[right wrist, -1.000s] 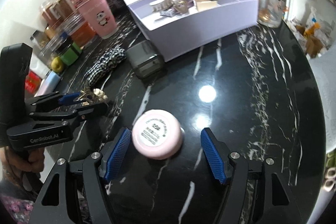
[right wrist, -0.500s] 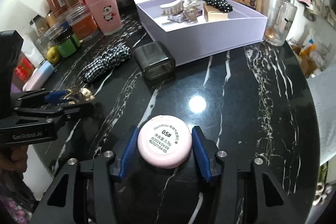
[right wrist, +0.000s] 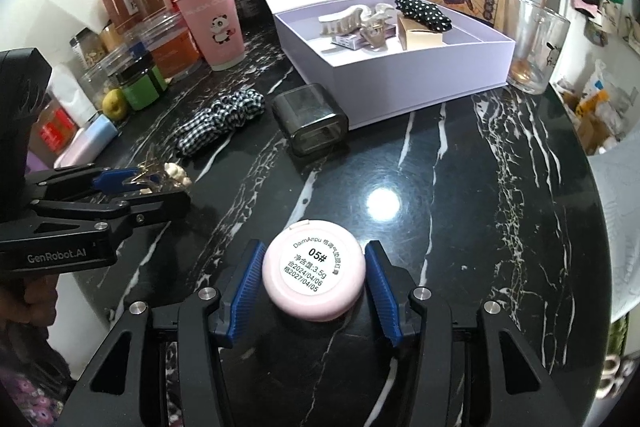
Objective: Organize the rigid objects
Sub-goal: 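Carry the gold claw clip and pink compact toward the lavender gift box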
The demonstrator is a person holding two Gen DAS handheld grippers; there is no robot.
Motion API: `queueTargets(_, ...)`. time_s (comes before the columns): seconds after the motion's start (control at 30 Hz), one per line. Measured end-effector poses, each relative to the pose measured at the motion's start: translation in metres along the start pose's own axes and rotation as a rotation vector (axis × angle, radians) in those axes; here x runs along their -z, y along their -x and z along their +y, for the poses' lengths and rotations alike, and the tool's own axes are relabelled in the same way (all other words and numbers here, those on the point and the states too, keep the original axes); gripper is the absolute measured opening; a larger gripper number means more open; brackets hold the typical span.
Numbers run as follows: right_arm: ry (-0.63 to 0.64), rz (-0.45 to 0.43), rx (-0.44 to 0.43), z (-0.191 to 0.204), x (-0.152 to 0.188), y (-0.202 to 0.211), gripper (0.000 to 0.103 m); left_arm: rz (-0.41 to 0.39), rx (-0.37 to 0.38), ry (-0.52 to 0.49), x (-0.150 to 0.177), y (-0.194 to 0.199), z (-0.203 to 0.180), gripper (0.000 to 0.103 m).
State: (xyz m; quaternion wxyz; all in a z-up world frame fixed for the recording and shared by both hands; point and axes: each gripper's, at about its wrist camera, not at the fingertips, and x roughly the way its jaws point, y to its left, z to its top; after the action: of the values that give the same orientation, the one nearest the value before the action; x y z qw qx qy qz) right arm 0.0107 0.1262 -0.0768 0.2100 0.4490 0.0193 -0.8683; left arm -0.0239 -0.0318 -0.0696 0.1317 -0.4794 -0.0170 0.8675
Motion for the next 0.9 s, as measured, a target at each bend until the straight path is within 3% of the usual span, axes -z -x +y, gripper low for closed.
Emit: queueTargets(0.9, 0.009, -0.07, -0.03, -0.01, 0.007, 0.046, 0.051, -0.028, 0.06, -0.07, -0.007, 0.01, -0.054, 0.056)
